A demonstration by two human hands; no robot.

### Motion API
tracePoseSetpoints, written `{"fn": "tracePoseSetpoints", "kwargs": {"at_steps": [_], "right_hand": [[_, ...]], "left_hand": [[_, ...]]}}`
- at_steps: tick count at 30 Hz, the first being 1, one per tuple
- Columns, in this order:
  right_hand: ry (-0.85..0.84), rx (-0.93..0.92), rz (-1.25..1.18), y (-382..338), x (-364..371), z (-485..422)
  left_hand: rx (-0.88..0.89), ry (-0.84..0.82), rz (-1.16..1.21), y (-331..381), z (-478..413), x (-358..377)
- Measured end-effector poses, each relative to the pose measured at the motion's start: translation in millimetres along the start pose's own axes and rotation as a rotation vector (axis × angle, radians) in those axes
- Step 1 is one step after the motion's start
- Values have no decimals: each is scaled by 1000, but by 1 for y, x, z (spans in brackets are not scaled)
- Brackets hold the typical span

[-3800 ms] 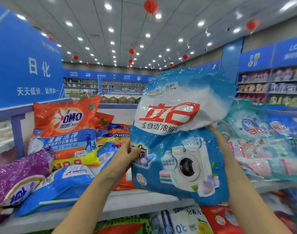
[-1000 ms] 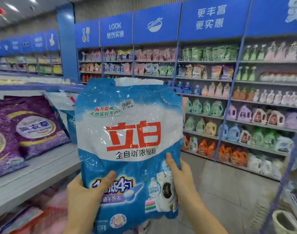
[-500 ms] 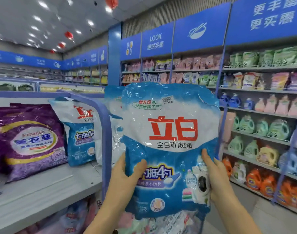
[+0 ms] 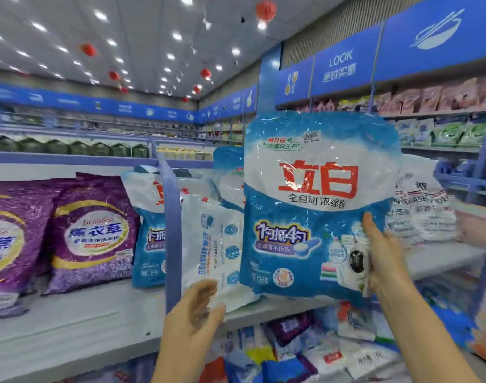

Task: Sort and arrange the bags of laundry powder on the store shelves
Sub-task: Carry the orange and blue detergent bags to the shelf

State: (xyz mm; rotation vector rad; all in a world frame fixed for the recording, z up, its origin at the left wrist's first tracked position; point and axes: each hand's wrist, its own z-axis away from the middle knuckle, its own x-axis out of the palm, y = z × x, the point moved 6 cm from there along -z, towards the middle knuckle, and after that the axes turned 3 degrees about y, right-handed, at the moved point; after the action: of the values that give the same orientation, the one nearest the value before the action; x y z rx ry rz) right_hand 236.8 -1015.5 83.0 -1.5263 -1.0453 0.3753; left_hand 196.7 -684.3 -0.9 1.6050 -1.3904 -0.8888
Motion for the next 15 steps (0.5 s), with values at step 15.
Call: {"fn": "tracePoseSetpoints", "kwargs": {"at_steps": [15], "right_hand": [[-243, 73, -36, -2, 52, -69]], "left_hand": [[544, 475, -305, 85, -18, 24]]}}
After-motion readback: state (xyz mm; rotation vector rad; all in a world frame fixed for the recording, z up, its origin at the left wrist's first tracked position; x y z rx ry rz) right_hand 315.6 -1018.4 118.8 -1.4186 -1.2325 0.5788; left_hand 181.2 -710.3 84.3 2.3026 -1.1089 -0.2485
